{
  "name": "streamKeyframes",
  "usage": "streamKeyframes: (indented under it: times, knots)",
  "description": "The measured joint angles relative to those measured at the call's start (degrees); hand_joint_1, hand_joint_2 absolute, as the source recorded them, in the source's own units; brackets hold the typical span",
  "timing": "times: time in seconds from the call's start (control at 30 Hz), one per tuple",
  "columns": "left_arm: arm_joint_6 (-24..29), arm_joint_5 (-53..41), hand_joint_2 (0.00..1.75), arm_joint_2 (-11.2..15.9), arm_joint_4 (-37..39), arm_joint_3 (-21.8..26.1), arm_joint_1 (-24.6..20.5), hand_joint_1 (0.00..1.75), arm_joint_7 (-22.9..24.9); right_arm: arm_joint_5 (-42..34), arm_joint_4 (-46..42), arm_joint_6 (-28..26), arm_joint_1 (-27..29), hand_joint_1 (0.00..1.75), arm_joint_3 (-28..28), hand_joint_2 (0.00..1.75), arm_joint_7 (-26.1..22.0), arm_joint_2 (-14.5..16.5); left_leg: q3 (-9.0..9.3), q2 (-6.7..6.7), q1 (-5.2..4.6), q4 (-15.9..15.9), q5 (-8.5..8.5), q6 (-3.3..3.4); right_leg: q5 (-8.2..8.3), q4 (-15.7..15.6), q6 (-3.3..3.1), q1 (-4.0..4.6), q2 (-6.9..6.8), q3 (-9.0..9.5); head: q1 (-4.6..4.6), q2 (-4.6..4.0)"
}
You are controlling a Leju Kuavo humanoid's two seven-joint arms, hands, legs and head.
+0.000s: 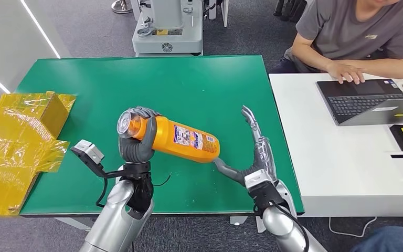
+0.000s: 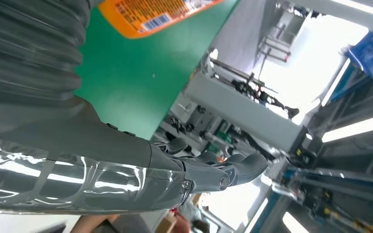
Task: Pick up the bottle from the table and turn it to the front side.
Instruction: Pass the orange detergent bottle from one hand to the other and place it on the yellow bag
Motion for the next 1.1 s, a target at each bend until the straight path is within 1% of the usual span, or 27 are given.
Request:
streamKeyframes:
  times: [0.13,0.23,0.37,0.53,0.7,0.77,0.87,0.97,1.03,1.1]
  knots:
    - [2.0,-2.4,1.75,0.2,-0.6,0.4,0.0,1.75,0.3,3.3,-3.1,-6.6,3.1,0.00,-0.2,1.75,-1.0,0.1,-0.01,-0.02,0.00,0.0,-0.01,0.00,-0.01,0.0,0.00,0.00,-0.02,0.00,-0.01,0.00]
    - [5.1,-6.6,1.75,0.8,-2.1,1.2,0.0,1.75,1.1,2.9,-5.7,-9.0,5.7,0.00,-0.7,1.75,-0.9,0.4,-0.02,-0.01,0.00,0.0,-0.03,-0.02,-0.03,0.0,0.00,0.00,0.00,-0.02,-0.01,0.00]
    - [9.5,-15.4,1.75,3.1,-4.9,2.8,0.2,1.75,4.7,1.3,-8.3,-9.6,9.4,0.00,-1.6,1.75,-1.0,1.5,0.00,0.00,0.01,-0.1,-0.05,-0.05,-0.06,0.0,-0.01,0.01,0.00,-0.02,-0.01,0.00]
    - [11.4,-30.5,1.75,6.8,-7.8,6.6,1.0,1.75,9.7,0.8,-10.1,-8.5,13.5,0.00,-2.3,1.75,-0.8,3.3,0.01,0.01,0.04,-0.1,-0.04,-0.08,-0.07,0.0,-0.04,0.04,0.02,-0.04,-0.02,0.00]
    - [12.2,-37.0,1.75,9.0,-9.3,9.1,0.9,1.75,11.5,1.1,-11.0,-7.7,15.0,0.00,-2.9,1.75,-0.5,4.7,0.00,0.02,0.03,-0.1,-0.03,-0.09,-0.07,0.0,-0.04,0.03,0.01,-0.04,0.00,0.00]
    - [13.9,-42.9,1.75,10.7,-9.5,9.3,0.3,1.75,12.7,1.2,-11.5,-6.9,15.5,0.00,-3.1,1.75,-0.4,5.2,0.00,0.03,0.03,-0.1,-0.03,-0.09,-0.07,0.0,-0.04,0.03,0.05,-0.04,0.01,0.00]
    - [14.4,-51.1,1.75,15.0,-9.5,9.3,-1.8,1.75,13.3,1.1,-12.1,-5.4,15.9,0.00,-3.3,1.75,0.1,5.8,0.02,0.06,0.03,-0.1,-0.02,-0.09,-0.06,0.0,-0.04,0.03,0.09,-0.05,-0.01,0.01]
    - [12.3,-54.9,1.75,19.2,-8.9,9.4,-4.9,1.75,12.7,0.5,-12.2,-3.9,16.3,0.00,-3.8,1.75,0.2,6.6,0.03,0.03,0.05,-0.1,0.01,-0.13,-0.07,0.0,-0.05,0.05,0.03,-0.07,-0.01,0.00]
    - [11.4,-56.7,1.75,21.3,-7.6,9.5,-7.2,1.75,12.7,0.4,-12.3,-3.4,16.6,0.00,-4.3,1.75,0.0,7.3,0.03,0.03,0.06,-0.1,0.02,-0.15,-0.05,0.0,-0.07,0.06,0.04,-0.06,-0.01,0.00]
    - [11.1,-57.6,1.75,22.7,-6.5,9.5,-8.9,1.75,12.7,0.4,-12.4,-3.2,17.0,0.00,-4.5,1.75,0.0,7.7,0.04,0.08,0.06,-0.1,0.02,-0.16,-0.04,0.1,-0.09,0.05,0.12,-0.07,-0.02,0.00]
